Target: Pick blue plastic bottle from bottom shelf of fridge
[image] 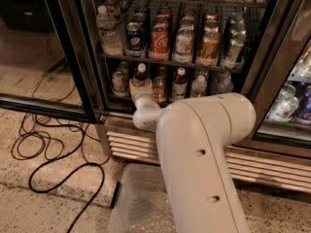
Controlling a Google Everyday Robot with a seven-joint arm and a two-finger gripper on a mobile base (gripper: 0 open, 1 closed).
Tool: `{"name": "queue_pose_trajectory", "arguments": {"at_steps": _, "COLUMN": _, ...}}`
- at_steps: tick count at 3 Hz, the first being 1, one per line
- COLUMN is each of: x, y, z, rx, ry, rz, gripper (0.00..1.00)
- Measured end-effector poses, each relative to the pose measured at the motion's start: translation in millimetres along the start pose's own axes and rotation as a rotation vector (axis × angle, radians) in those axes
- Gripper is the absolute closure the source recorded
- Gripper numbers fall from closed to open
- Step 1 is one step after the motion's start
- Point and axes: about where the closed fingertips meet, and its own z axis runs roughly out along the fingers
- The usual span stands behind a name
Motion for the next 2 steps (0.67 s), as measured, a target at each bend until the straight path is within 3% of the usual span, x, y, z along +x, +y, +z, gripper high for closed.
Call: {"name": "queue_pose_trajectory", "arguments": {"at_steps": 2, "x": -6.8, "y": 0.8, "z": -5.8, "rx": 0.007, "ry": -0.008, "rz": 0.011, "gripper": 1.00}}
